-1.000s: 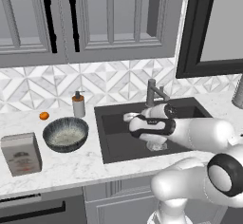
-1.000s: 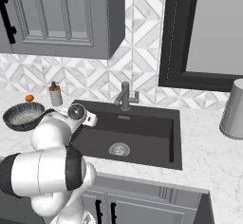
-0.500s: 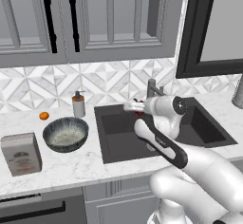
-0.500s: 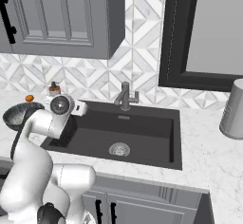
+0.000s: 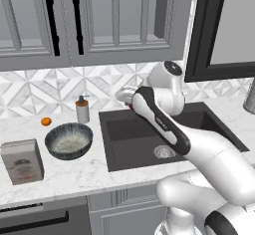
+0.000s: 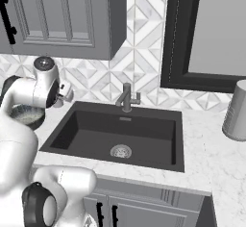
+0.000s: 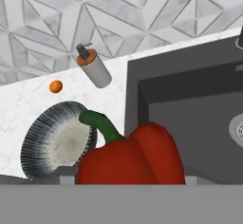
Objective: Pick the bell pepper from the sink and place it in the bowl. Then pick the bowl and place it in the microwave. Then close the microwave door and press the start button.
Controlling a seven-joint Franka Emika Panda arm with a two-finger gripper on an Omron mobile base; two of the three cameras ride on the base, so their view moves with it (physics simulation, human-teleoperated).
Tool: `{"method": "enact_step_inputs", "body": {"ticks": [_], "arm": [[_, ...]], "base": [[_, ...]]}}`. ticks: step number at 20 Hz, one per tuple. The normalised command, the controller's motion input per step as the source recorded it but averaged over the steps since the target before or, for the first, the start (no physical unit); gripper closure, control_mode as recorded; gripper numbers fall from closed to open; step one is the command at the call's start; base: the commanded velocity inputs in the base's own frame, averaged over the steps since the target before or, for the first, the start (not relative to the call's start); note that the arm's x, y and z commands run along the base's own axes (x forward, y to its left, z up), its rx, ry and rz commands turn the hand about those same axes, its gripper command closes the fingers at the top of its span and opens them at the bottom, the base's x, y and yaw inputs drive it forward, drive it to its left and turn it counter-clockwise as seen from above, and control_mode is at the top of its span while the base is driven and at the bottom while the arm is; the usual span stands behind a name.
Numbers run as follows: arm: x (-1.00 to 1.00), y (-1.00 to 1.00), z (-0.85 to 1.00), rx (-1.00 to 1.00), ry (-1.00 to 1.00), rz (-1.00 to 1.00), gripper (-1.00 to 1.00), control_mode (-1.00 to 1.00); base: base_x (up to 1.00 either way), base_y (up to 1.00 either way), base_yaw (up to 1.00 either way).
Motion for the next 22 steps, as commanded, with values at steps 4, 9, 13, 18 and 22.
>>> {"method": "enact_step_inputs", "body": {"ticks": [4,9,13,18,22], "arm": [[-0.01,0.61,-0.42,0.06,0.01,0.0,1.0,-1.0],[0.02,0.74,-0.43,0.01,0.06,0.0,1.0,-1.0],[0.07,0.84,-0.11,0.0,0.16,0.0,1.0,-1.0],[0.16,0.92,-0.1,-0.11,0.19,-0.01,1.0,-1.0],[0.28,0.37,-0.36,-0.06,0.08,0.0,1.0,-1.0]], "base": [[0.0,0.0,0.0],[0.0,0.0,0.0],[0.0,0.0,0.0],[0.0,0.0,0.0],[0.0,0.0,0.0]]}}
